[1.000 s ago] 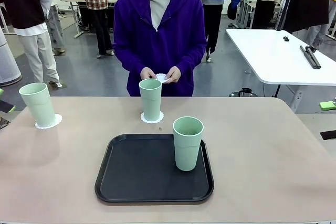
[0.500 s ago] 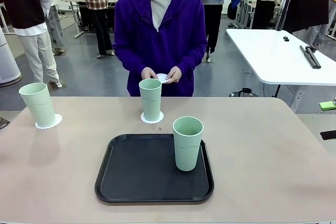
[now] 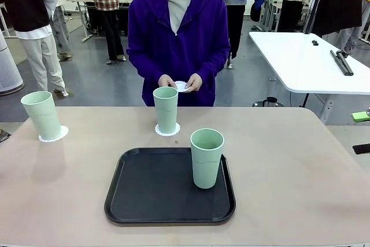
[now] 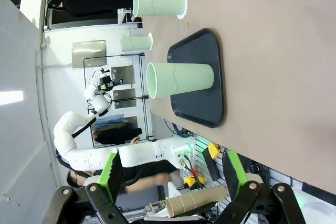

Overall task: Place coasters on the table and set cups on them.
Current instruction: Take one Reusable plastic cup from the Flat Tray and place it on a coaster set by the human.

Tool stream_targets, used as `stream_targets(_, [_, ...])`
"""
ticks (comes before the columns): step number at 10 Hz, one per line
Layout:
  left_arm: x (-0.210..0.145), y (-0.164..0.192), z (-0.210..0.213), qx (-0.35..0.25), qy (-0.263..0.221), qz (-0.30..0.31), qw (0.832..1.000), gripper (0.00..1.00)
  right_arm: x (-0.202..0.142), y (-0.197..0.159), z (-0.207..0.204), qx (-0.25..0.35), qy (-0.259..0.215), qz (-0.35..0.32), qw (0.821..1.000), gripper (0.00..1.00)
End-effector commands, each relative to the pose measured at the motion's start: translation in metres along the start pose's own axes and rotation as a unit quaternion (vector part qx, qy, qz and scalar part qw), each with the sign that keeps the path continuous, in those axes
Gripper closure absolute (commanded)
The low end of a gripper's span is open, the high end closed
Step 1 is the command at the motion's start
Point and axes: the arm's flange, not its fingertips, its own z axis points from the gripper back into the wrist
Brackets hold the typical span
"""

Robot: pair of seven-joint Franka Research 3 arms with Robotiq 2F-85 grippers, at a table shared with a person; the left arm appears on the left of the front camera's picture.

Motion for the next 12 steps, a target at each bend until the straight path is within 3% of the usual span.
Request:
stream_targets(1, [-0.005, -0.012, -0.006, -0.003, -0.024, 0.01, 1.0, 0.0, 0.002, 0.002, -0.001, 0.009, -0.001, 0.001, 1.0, 0.0])
stream_targets(12, [-0.006, -0.004, -0.002, -0.003, -0.005, 0.003, 1.0, 0.0, 0.002, 0.002, -0.001, 0.009, -0.001, 0.001, 1.0, 0.0])
